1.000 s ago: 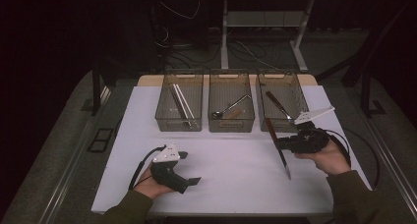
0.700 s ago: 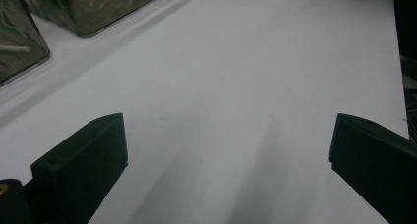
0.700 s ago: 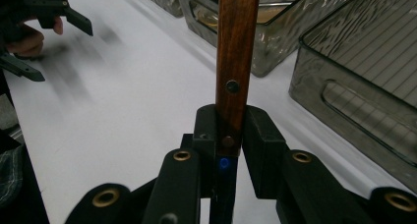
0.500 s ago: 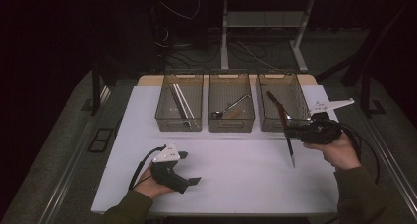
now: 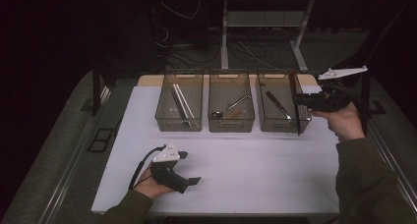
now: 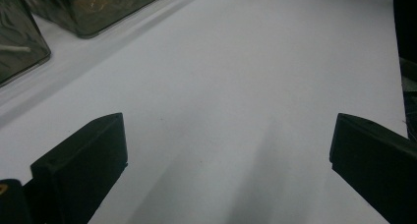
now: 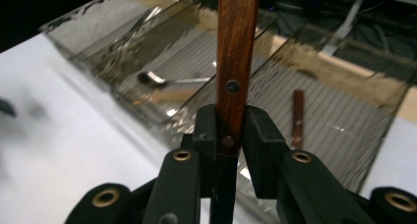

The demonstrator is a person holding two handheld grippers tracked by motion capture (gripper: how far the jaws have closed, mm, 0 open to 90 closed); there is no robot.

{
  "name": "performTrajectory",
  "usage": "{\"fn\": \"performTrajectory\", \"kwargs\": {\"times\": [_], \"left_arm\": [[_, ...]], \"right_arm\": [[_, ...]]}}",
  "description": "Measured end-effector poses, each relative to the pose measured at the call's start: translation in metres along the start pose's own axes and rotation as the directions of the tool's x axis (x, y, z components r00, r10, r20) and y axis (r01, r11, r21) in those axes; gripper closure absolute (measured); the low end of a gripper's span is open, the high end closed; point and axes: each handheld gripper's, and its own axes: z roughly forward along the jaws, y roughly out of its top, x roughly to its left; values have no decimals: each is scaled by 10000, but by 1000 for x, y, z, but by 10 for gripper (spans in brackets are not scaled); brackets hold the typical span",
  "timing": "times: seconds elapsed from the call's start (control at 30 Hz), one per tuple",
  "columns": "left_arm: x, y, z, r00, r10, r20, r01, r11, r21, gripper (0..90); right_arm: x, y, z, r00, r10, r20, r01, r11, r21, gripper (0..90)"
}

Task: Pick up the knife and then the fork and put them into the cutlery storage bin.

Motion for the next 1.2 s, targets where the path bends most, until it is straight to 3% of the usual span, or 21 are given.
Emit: {"fn": "performTrajectory", "kwargs": {"times": [0.3, 0.5, 0.8, 1.2], "left_arm": [[0, 0, 0, 10000, -26, 20, 26, 10000, -5, 0], [-1, 0, 0, 10000, -33, 33, 33, 10000, -19, 0], [-1, 0, 0, 10000, -74, 56, 75, 9999, -79, 0], [-1, 0, -1, 9999, -82, 74, 83, 9998, -184, 0]], "right_arm": [[-15, 31, 8, 9974, 243, 678, -224, 9993, -290, 767], [-26, 39, 23, 9930, 588, 1024, -561, 9980, -296, 767], [-41, 34, 58, 9842, 1129, 1363, -1152, 9933, 90, 767], [-50, 18, 93, 9772, 1198, 1753, -1404, 9840, 1100, 766]]}}
